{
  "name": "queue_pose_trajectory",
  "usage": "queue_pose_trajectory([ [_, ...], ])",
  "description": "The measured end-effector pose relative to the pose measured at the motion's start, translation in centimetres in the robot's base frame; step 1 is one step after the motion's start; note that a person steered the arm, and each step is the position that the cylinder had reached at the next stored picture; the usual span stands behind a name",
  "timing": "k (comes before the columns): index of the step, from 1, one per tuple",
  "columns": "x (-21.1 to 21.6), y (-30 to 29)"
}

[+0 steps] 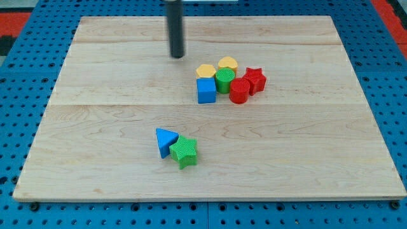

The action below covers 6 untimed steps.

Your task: Move green star from blue triangle

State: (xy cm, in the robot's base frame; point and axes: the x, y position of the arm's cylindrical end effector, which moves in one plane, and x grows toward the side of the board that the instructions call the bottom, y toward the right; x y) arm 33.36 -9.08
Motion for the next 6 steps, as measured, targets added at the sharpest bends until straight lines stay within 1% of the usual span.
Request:
queue_pose_trajectory([
  [1,5.3,-9.5],
  [2,17.4,-12.0],
  [3,23.9,-8.6],
  [4,24.4,-0.3],
  [5,23.4,6.0],
  [6,20.1,9.4],
])
